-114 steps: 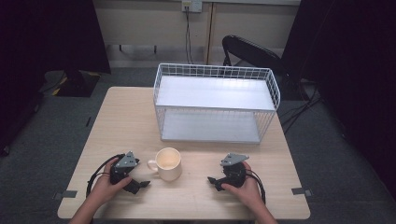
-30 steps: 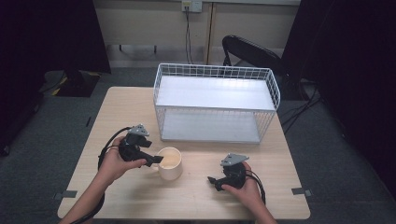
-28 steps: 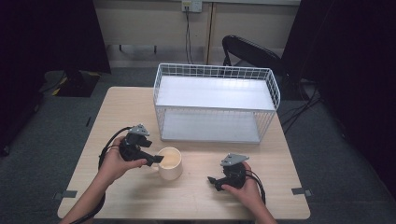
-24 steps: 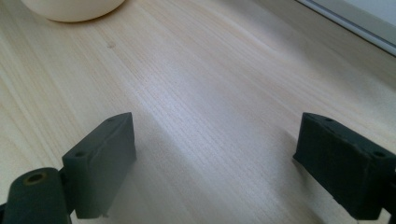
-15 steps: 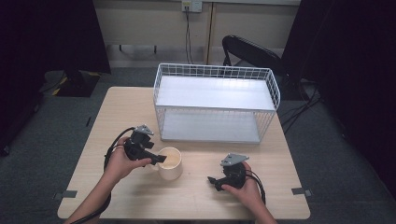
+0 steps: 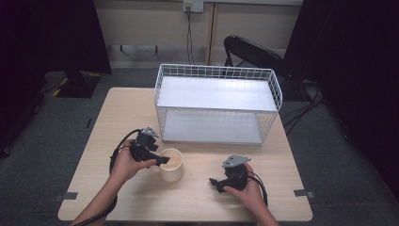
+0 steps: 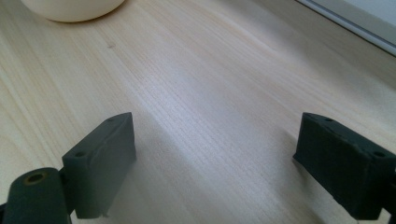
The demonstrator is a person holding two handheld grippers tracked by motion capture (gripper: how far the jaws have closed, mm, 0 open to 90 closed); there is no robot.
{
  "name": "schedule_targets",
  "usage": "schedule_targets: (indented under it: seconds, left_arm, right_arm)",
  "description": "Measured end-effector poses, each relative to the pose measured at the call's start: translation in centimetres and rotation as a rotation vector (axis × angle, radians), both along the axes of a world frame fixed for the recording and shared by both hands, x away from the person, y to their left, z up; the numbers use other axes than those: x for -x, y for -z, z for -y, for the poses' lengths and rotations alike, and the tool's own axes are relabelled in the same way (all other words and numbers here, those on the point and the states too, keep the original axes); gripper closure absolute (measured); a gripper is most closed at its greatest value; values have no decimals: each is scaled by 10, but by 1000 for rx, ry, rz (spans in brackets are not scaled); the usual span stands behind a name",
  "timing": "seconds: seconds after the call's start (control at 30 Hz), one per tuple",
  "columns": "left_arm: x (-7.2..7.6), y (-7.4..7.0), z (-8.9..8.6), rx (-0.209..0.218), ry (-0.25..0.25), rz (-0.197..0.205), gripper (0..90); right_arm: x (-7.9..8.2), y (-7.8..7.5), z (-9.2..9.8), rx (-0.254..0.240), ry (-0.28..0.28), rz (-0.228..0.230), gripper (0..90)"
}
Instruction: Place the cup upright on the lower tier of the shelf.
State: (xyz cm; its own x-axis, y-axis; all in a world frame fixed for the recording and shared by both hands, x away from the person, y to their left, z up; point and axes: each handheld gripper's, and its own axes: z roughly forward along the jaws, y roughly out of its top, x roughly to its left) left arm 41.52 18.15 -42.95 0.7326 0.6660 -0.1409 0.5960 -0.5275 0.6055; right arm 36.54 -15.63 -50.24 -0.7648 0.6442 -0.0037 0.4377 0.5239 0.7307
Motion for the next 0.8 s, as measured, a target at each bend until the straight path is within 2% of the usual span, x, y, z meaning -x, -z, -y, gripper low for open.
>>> schedule_targets:
  seconds: [0.2,0.37,0.63,0.8]
  left_arm:
    - [0,4,2,-12,0,17,306]
    - [1,6,4,-18,-4,25,393]
    - [1,5,9,-42,-5,46,477]
    - [1,6,10,-36,-10,34,518]
  right_arm:
    - [0,0,0,0,0,0,112]
    - [0,0,0,0,0,0,112]
    - [0,0,0,0,1,0,111]
    - [0,0,0,0,2,1,112]
